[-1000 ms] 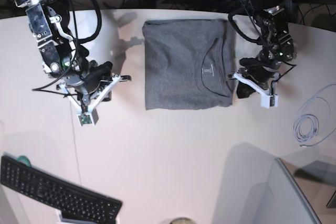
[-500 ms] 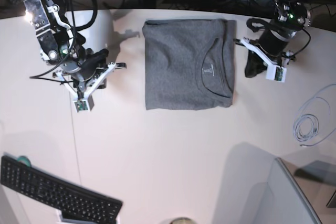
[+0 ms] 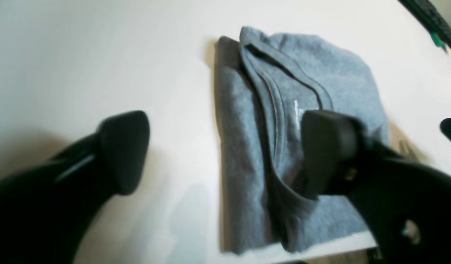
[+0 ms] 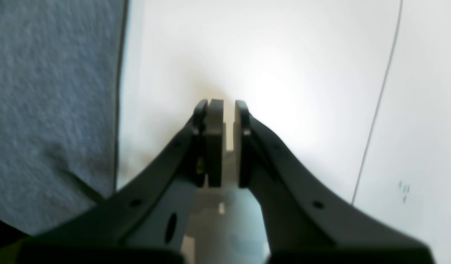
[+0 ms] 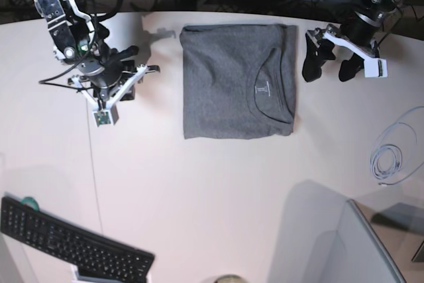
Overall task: Layout the t-shirt on the table in an organized manner, then fold the t-shirt properly
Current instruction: 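Move the left gripper to the shirt's side edge, then grasp the shirt's edge with the left gripper and drag it to square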
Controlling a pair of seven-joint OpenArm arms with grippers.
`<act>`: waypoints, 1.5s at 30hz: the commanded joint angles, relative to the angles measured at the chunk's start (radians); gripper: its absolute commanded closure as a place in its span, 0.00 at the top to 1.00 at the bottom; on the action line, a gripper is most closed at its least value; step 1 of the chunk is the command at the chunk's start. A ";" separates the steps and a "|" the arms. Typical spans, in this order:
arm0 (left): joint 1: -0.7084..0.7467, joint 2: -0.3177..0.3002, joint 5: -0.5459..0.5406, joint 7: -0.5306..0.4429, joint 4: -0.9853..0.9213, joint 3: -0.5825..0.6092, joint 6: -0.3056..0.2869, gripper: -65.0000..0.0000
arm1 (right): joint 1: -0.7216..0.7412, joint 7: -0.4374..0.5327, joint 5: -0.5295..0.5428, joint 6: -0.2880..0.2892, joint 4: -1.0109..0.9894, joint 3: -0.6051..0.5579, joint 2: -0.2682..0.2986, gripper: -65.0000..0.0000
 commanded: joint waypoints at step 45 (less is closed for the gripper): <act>-0.455 -0.113 0.461 0.095 -0.423 0.594 -0.039 0.00 | -0.030 0.028 0.004 0.005 0.014 0.125 0.022 0.08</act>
